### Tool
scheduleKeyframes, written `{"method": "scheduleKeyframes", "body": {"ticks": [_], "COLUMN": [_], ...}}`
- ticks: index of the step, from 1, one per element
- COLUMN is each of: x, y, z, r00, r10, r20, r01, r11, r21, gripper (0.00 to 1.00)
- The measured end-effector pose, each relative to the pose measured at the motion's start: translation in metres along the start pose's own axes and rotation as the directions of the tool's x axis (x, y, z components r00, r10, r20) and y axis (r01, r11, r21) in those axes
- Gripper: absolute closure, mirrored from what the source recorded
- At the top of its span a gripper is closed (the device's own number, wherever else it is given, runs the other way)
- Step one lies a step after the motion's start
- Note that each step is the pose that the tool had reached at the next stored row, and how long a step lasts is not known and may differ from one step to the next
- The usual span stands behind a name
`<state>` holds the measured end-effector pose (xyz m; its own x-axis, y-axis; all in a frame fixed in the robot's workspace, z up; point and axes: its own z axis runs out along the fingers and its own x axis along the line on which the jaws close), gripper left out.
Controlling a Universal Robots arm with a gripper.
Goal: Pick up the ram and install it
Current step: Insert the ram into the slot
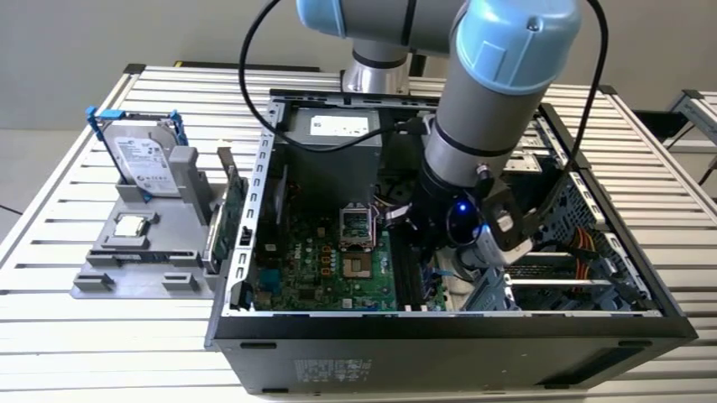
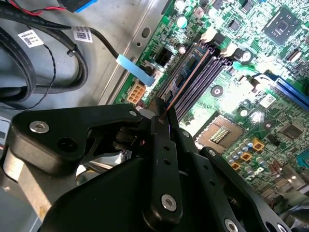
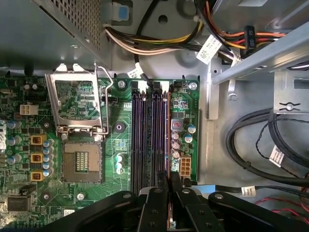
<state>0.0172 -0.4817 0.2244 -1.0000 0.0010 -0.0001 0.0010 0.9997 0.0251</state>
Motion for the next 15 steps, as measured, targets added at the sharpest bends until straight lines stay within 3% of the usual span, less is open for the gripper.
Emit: {"method": "scheduleKeyframes", "body": {"ticks": [15], "x": [-0.0001], "y": [-0.0009], "z": [0.0035], "r00": [0.9999], "r10": [0.000], "r20": [-0.0139], "r01": [0.000], "r11": [1.0000], "r21": [-0.0001], "gripper": [1.00]}}
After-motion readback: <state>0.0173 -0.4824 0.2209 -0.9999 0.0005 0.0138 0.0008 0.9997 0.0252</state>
